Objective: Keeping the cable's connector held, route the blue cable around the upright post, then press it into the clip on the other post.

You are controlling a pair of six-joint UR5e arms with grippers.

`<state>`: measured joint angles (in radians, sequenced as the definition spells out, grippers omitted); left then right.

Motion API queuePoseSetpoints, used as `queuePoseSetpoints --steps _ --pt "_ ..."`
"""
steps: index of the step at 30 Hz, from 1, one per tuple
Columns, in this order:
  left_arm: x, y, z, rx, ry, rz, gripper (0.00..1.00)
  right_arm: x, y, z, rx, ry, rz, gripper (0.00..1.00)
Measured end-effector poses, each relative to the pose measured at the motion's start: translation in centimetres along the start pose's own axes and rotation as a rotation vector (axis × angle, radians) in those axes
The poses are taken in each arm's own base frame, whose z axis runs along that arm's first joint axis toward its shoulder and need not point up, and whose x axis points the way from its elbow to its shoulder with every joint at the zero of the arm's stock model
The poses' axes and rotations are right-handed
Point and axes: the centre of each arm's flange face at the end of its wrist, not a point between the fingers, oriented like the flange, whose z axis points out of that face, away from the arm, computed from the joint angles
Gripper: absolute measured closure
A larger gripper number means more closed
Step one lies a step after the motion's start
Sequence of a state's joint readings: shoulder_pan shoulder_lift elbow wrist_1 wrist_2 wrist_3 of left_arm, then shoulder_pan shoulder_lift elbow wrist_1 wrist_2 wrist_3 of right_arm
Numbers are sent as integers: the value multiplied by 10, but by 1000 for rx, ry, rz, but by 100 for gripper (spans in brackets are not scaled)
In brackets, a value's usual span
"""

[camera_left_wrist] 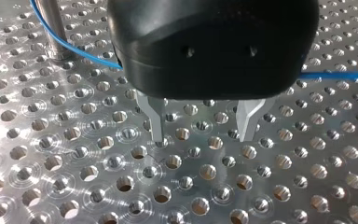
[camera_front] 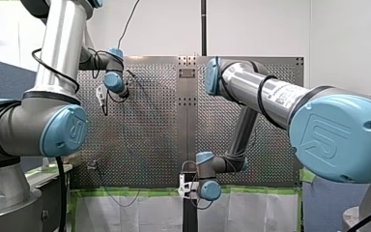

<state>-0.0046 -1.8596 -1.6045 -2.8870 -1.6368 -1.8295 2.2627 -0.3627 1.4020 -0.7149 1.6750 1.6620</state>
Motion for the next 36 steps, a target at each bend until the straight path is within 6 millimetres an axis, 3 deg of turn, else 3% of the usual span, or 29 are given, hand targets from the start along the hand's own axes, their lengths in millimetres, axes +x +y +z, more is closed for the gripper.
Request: queuePoseSetpoints --steps 17,36 --pt "1 -1 -1 -1 5 0 24 -32 55 -23 -78 20 57 100" --pt "1 1 -2 -18 10 1 24 -61 86 -63 -115 27 68 100"
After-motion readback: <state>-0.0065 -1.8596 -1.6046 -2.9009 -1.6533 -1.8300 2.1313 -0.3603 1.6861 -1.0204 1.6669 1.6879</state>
